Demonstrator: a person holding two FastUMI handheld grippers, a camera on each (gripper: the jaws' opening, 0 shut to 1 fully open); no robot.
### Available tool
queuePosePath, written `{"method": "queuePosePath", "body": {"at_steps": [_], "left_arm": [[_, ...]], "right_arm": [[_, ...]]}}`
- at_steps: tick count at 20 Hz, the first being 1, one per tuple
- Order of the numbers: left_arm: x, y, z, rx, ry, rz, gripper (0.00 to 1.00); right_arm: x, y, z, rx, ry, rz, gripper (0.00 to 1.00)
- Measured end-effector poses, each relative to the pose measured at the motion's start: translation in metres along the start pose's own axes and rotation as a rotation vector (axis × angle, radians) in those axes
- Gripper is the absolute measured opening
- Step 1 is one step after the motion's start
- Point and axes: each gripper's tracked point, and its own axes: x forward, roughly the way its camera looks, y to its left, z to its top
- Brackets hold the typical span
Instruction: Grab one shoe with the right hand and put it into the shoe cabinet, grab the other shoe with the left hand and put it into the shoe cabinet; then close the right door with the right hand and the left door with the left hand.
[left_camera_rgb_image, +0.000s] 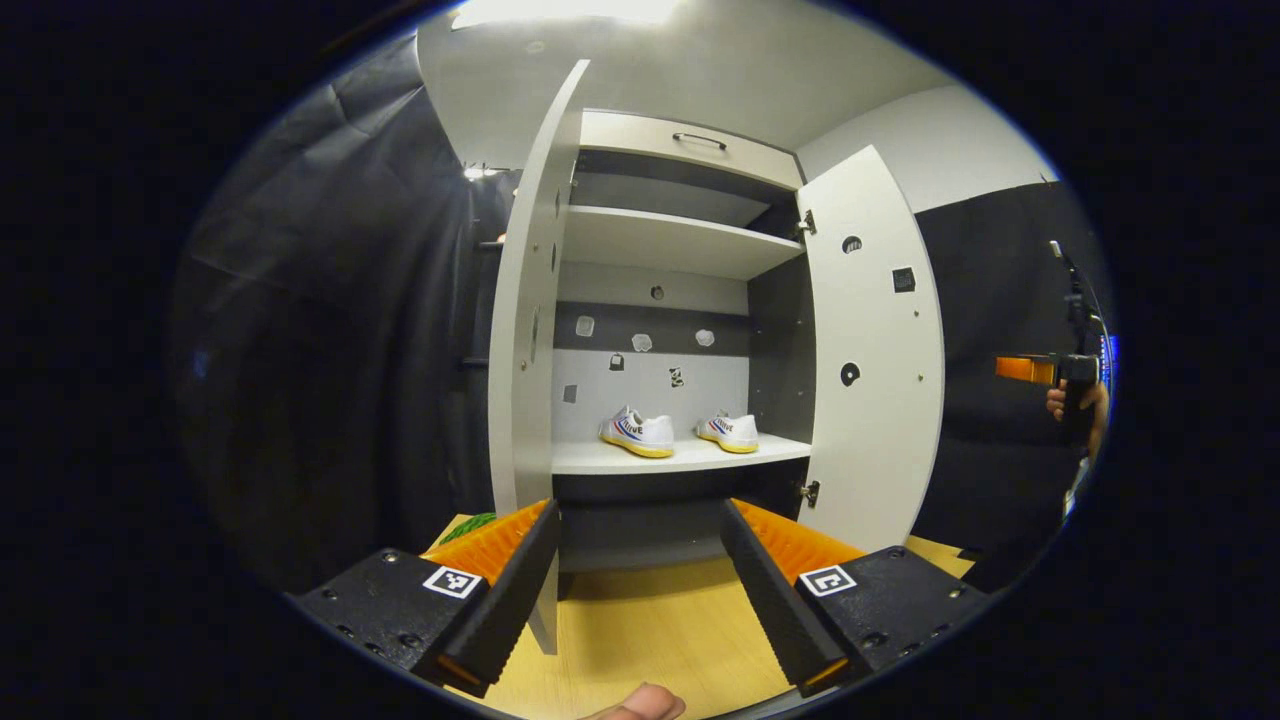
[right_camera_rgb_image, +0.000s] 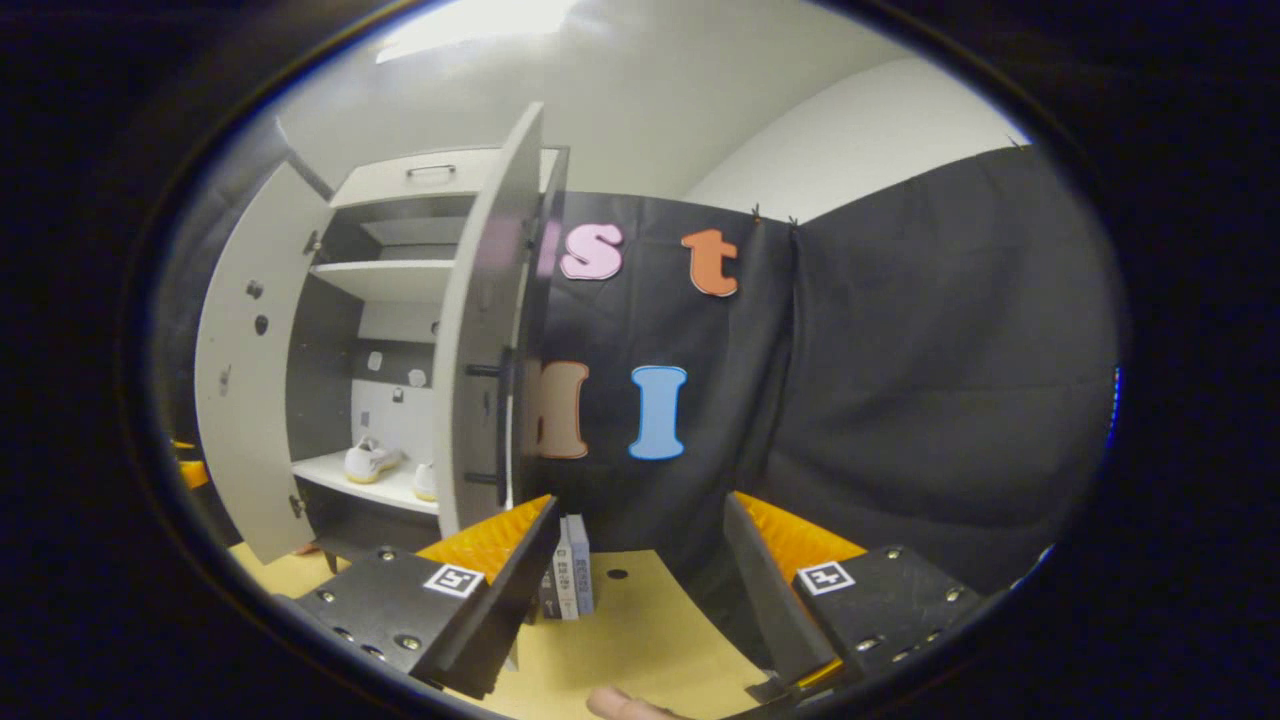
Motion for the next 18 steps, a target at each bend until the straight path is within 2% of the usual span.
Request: {"method": "queuePosePath", "body": {"at_steps": [6, 8, 11, 18], "left_arm": [[-0.005, 0.014, 0.006, 0.027, -0.032, 0.009, 0.99], [-0.005, 0.018, 0.007, 0.028, -0.036, 0.012, 0.99], [-0.004, 0.024, 0.002, 0.023, -0.030, 0.017, 0.99], [-0.008, 0.049, -0.001, 0.025, -0.036, 0.076, 0.99]], "right_arm": [[0.072, -0.022, 0.003, 0.007, 0.014, -0.033, 0.98], [0.086, -0.013, 0.002, 0.042, 0.024, -0.008, 0.98], [0.103, -0.001, 0.004, 0.009, 0.028, -0.008, 0.98], [0.103, 0.064, 0.004, -0.047, 0.025, 0.097, 0.99]]}}
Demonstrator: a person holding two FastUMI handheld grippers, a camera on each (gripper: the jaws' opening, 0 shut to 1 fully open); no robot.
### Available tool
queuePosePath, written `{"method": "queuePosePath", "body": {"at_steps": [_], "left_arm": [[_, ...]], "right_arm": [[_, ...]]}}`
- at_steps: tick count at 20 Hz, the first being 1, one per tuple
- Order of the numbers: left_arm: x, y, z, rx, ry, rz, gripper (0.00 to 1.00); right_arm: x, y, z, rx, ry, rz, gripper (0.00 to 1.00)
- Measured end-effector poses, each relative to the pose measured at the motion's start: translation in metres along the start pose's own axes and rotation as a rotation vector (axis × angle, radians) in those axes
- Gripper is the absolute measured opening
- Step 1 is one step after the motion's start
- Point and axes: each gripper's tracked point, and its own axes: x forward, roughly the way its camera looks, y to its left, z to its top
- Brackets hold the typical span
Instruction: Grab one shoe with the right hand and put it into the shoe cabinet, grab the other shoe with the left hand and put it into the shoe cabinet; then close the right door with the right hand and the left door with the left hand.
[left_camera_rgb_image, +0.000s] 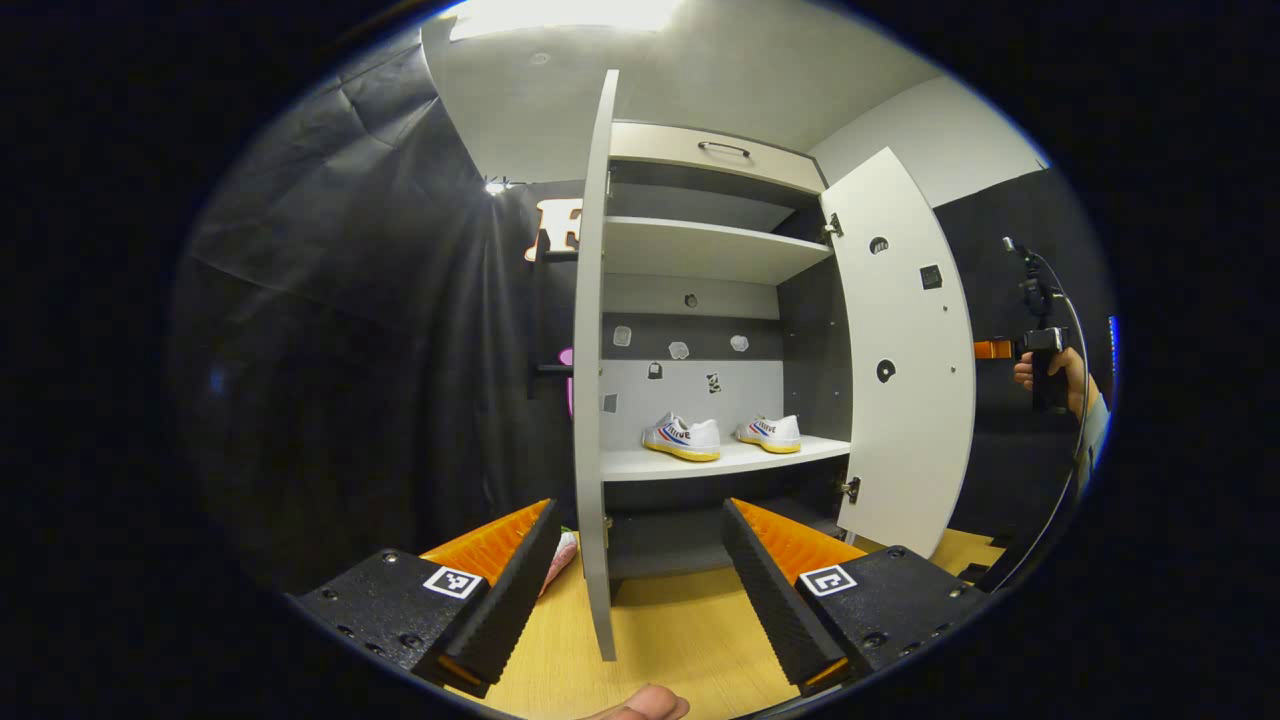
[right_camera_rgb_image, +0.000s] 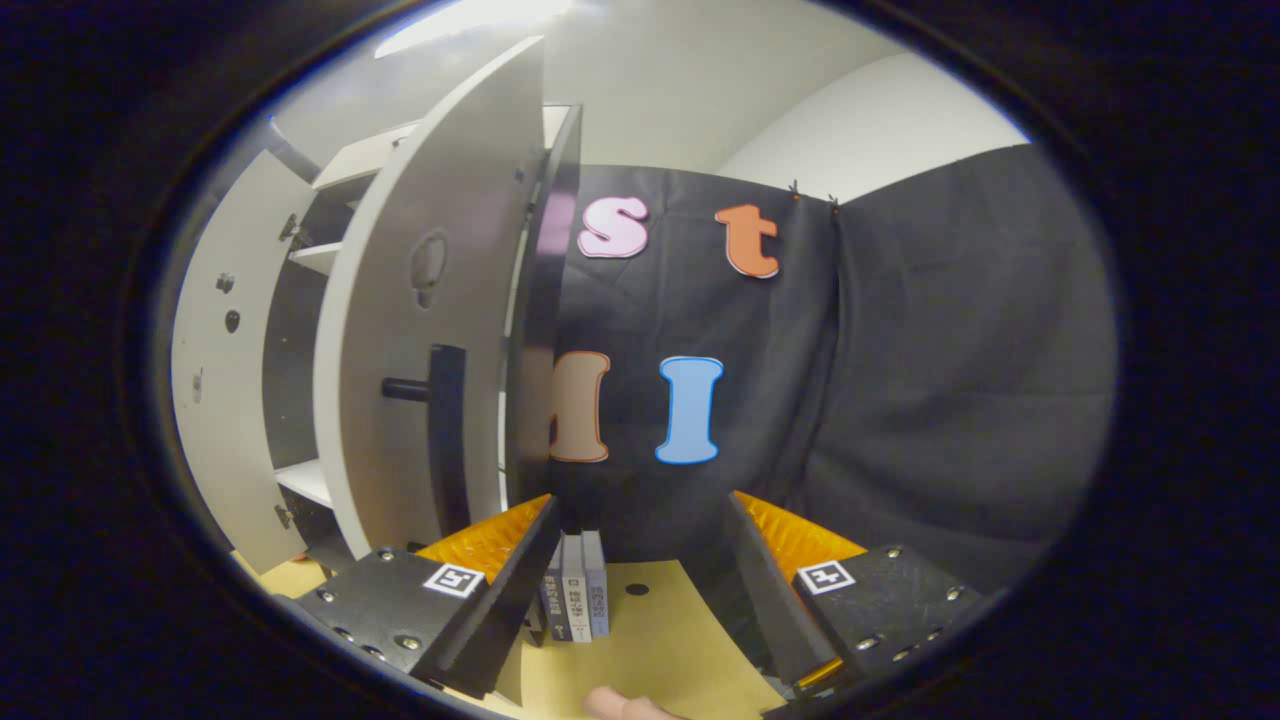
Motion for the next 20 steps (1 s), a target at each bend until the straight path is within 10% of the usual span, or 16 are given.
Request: {"method": "queuePosePath", "body": {"at_steps": [20], "left_arm": [[-0.015, 0.022, 0.014, -0.065, -0.055, 0.024, 0.99]], "right_arm": [[-0.013, 0.143, 0.010, 0.044, 0.006, 0.123, 0.94]]}}
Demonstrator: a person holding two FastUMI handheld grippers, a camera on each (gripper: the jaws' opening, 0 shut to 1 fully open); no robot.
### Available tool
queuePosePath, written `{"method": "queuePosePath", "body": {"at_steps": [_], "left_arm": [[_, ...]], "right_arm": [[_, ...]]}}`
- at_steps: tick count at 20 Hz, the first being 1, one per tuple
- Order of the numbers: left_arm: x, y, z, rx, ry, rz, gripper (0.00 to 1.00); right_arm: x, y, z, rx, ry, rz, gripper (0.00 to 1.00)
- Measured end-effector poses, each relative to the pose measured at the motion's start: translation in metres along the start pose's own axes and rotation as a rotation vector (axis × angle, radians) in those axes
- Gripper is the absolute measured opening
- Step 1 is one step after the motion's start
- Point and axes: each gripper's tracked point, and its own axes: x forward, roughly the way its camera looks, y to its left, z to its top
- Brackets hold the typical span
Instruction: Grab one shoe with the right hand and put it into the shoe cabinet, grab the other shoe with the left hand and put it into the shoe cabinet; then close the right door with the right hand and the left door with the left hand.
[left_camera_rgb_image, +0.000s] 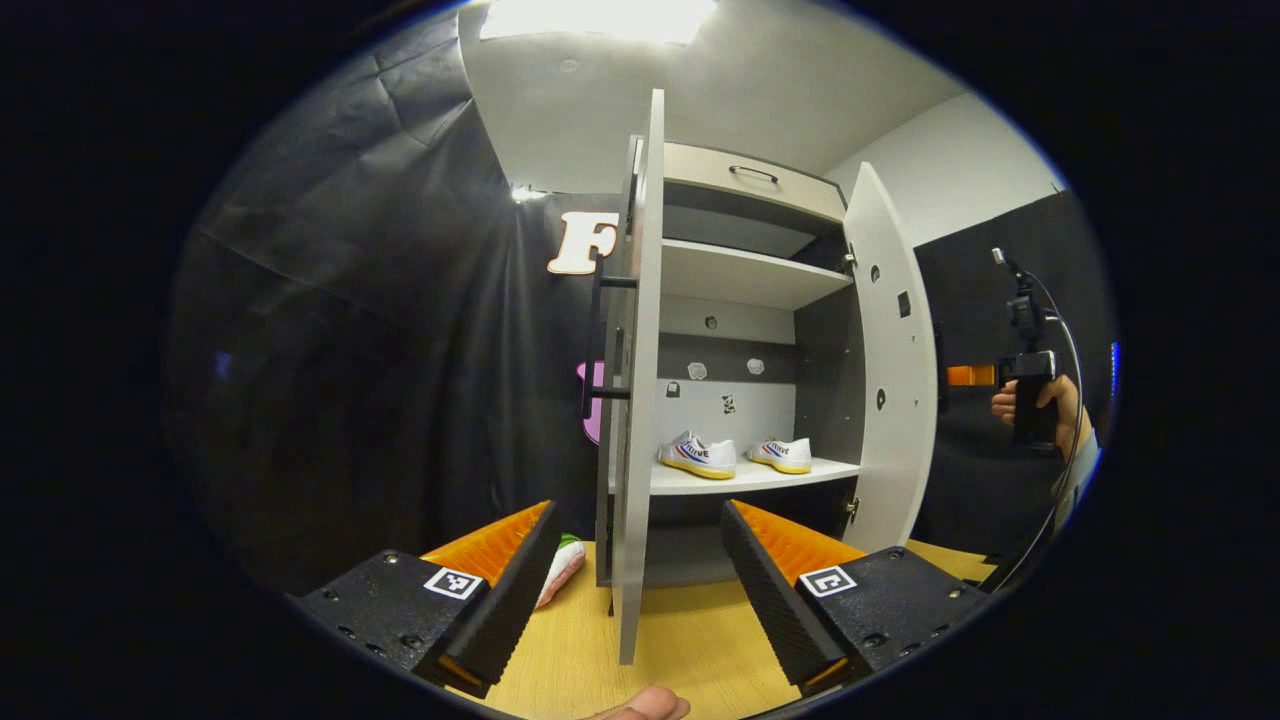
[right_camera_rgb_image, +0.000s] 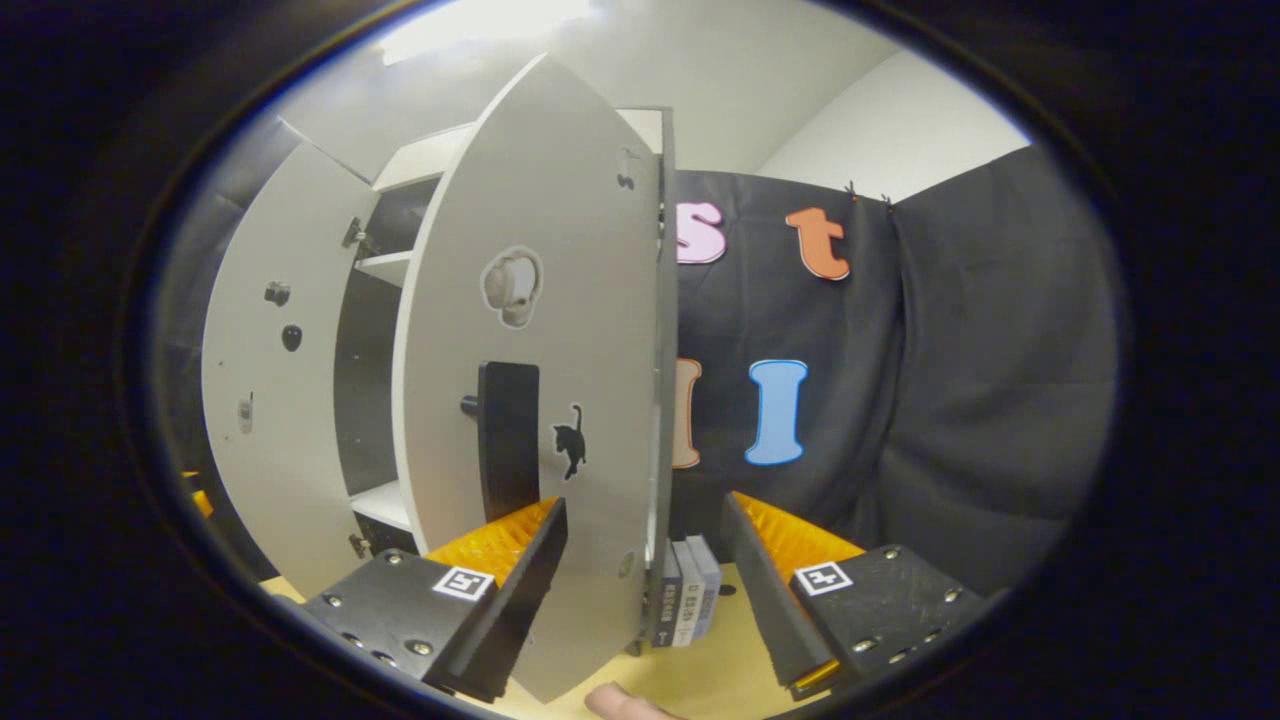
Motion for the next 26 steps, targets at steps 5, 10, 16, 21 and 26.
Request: {"method": "queuePosePath", "body": {"at_steps": [5, 10, 16, 21, 26], "left_arm": [[-0.002, 0.019, -0.005, 0.009, 0.016, 0.029, 0.99], [-0.006, 0.045, -0.006, 0.013, 0.022, 0.069, 0.99], [-0.005, 0.071, -0.002, 0.005, 0.010, 0.099, 0.99], [0.000, 0.096, -0.003, 0.018, 0.028, 0.145, 0.99], [0.012, 0.130, 0.008, 0.040, 0.030, 0.208, 0.99]], "right_arm": [[0.027, 0.070, -0.010, 0.031, 0.011, 0.065, 0.94], [0.023, 0.095, -0.021, 0.023, -0.012, 0.072, 0.92], [-0.019, 0.098, -0.035, 0.075, -0.028, 0.089, 0.94], [-0.065, 0.104, -0.060, 0.079, -0.027, 0.094, 0.92], [-0.116, 0.116, -0.102, 0.122, 0.005, 0.138, 0.95]]}}
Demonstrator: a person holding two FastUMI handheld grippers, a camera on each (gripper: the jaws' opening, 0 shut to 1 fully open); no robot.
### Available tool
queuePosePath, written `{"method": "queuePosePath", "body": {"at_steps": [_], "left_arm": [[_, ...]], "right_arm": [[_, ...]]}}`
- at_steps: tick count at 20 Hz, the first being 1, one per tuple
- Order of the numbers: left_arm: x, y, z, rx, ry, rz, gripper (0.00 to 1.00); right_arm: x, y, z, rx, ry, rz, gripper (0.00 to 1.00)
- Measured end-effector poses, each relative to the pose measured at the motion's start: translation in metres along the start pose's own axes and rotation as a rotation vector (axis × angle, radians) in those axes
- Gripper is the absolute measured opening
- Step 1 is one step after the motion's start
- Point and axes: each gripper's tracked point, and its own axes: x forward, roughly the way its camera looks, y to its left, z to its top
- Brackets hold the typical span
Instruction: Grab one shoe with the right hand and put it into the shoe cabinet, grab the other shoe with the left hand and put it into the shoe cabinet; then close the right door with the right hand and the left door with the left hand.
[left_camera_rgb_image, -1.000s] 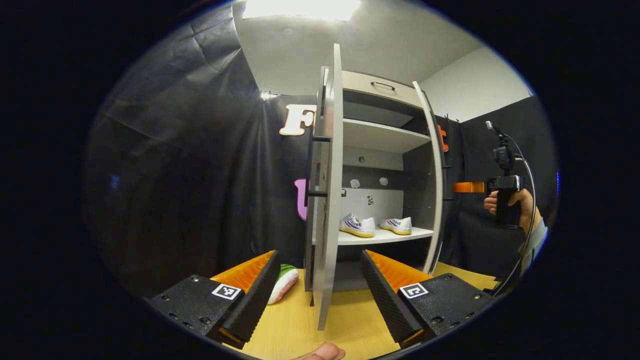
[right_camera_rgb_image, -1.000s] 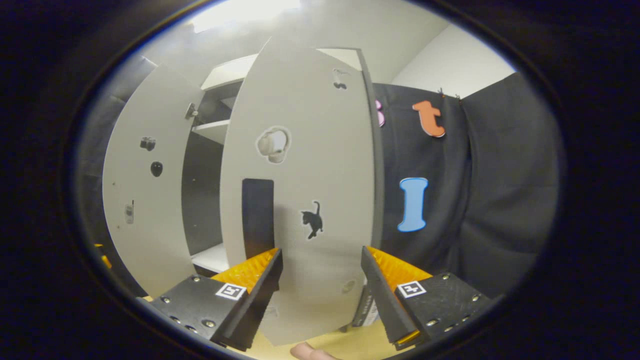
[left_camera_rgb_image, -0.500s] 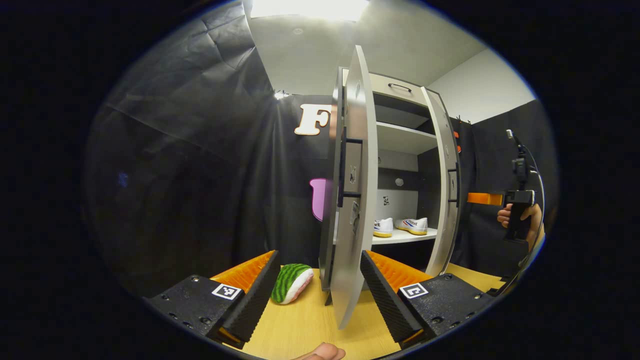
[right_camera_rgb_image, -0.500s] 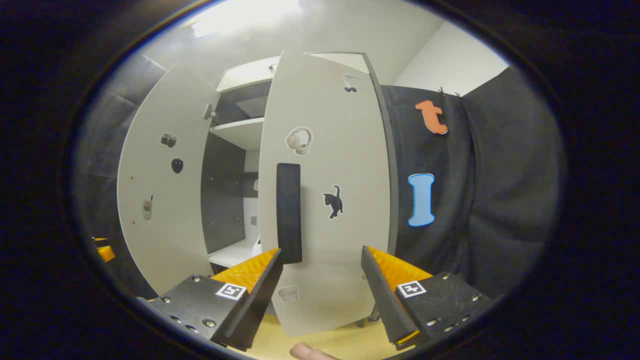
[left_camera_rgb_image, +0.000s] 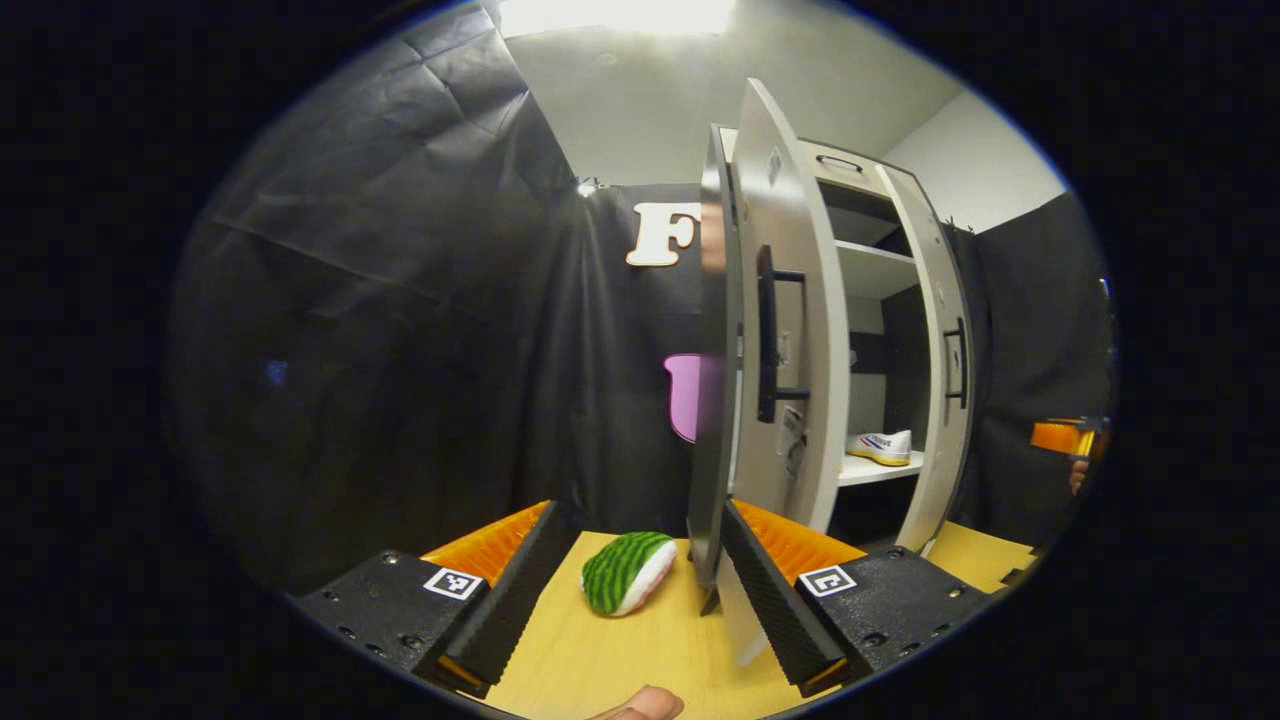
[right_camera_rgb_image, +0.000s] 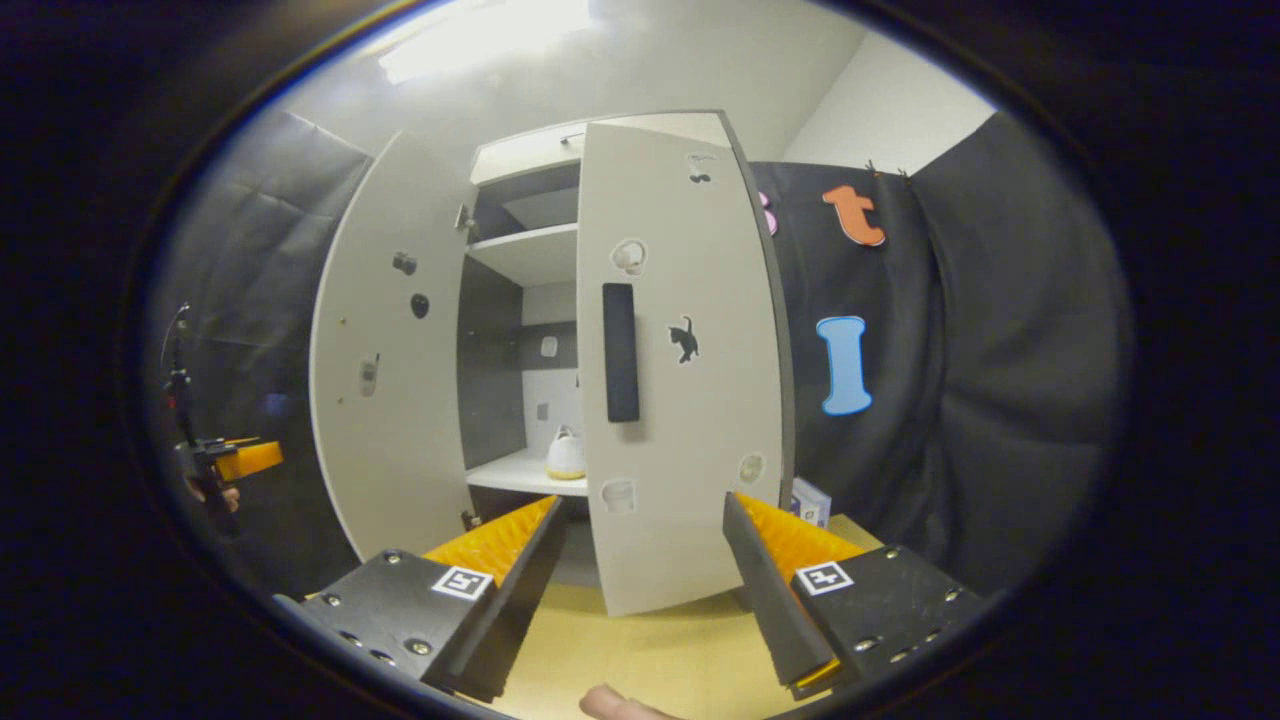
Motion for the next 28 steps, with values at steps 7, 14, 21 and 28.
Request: {"method": "queuePosePath", "body": {"at_steps": [7, 14, 21, 28], "left_arm": [[0.041, 0.027, 0.032, 0.016, -0.002, 0.045, 0.99], [0.075, 0.021, 0.059, -0.022, 0.021, 0.016, 0.99], [0.076, -0.016, 0.076, 0.002, 0.023, -0.028, 0.99], [0.071, -0.045, 0.080, 0.054, 0.034, -0.003, 0.93]], "right_arm": [[-0.048, -0.005, -0.047, 0.021, 0.036, -0.056, 0.92], [-0.070, 0.011, -0.049, 0.056, 0.020, -0.022, 0.98], [-0.087, 0.011, -0.046, -0.004, -0.014, -0.018, 0.98], [-0.099, 0.010, -0.045, 0.047, -0.022, 0.027, 0.98]]}}
